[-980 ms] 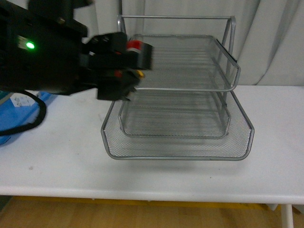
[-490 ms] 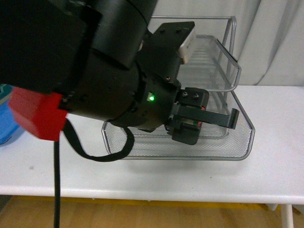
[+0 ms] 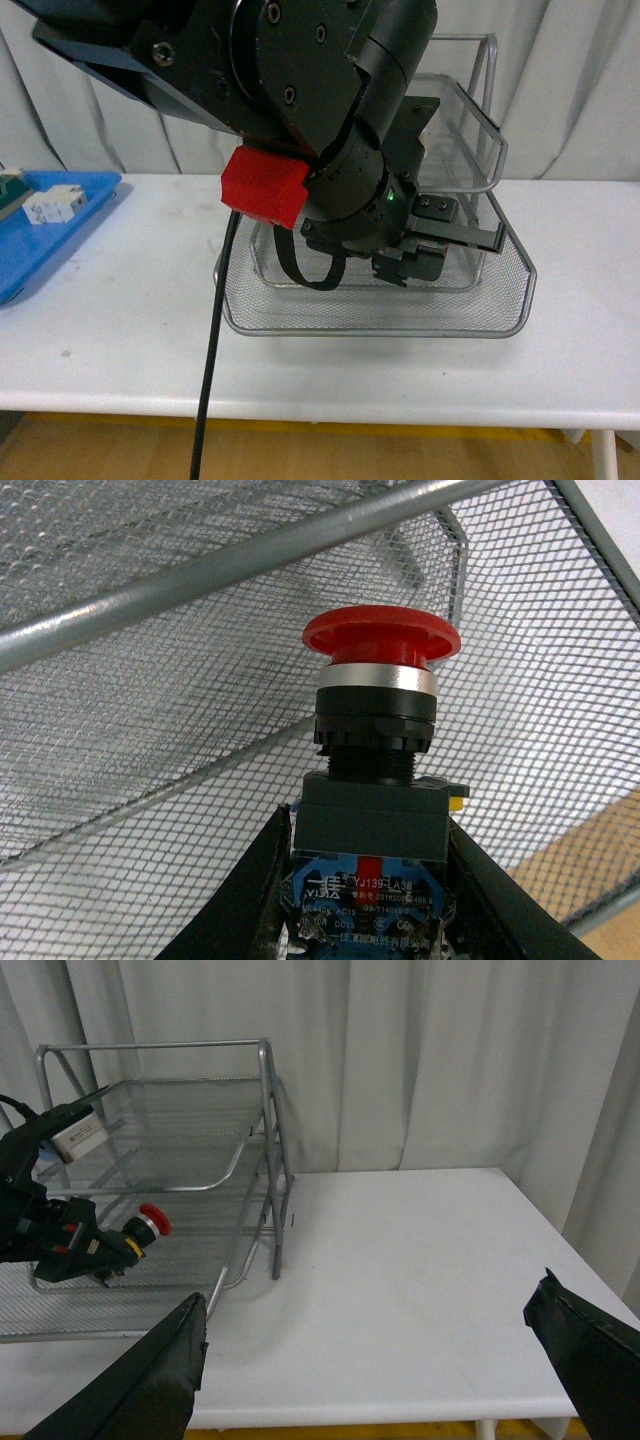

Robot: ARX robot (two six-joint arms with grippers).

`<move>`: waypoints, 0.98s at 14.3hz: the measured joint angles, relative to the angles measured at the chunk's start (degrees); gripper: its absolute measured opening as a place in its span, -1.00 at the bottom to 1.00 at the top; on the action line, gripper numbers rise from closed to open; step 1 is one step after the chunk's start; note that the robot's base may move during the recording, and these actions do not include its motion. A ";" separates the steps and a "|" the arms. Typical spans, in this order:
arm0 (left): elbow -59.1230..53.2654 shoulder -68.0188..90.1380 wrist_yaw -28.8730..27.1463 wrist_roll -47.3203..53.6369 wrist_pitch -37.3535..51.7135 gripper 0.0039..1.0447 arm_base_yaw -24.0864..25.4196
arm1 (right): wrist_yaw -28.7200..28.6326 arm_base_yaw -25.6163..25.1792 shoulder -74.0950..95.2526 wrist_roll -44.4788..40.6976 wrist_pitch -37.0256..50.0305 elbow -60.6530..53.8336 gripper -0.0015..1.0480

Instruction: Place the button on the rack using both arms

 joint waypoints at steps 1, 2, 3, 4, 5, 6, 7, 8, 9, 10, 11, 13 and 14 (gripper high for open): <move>2.14 1.40 0.02 -0.31 -2.01 -0.31 0.31 | 0.00 0.00 0.00 0.00 0.00 0.00 0.87; 4.00 2.60 -0.04 -1.68 -2.36 0.00 0.92 | 0.00 0.00 0.00 0.00 0.00 0.00 0.87; 4.02 2.58 1.01 -3.32 -0.79 0.24 1.03 | 0.00 0.00 0.00 0.00 0.00 0.00 0.87; 3.96 2.25 0.81 -3.50 -0.28 0.41 1.16 | 0.00 0.00 0.00 0.00 0.00 0.00 0.87; 3.10 1.42 0.63 -3.69 0.59 0.62 1.16 | 0.00 0.00 0.00 0.00 0.02 0.00 0.87; 0.37 -1.14 0.66 -3.82 2.12 0.89 0.85 | 0.00 0.00 0.00 0.00 0.00 0.00 0.87; -1.70 -3.32 1.03 -3.82 3.58 0.89 0.55 | 0.00 0.00 0.00 0.00 0.00 0.00 0.87; -5.70 -8.24 1.57 -3.80 6.34 0.87 0.50 | 0.00 0.00 0.00 0.00 0.00 0.00 0.87; -9.94 -13.53 2.82 -3.80 9.64 0.88 0.46 | 0.00 0.00 0.00 0.00 0.00 0.00 0.87; -14.05 -18.29 3.32 -3.30 12.96 0.88 0.55 | 0.00 0.00 0.00 0.00 0.00 0.00 0.87; -20.85 -25.73 3.93 -2.62 16.83 0.88 1.07 | 0.00 0.00 0.00 0.00 0.02 0.00 0.87; -28.46 -34.62 4.52 -1.49 17.90 0.88 2.93 | 0.00 0.00 0.00 0.00 0.00 0.00 0.87; -32.94 -39.28 2.73 -0.70 20.83 0.85 3.96 | 0.00 0.00 0.00 0.00 0.00 0.00 0.87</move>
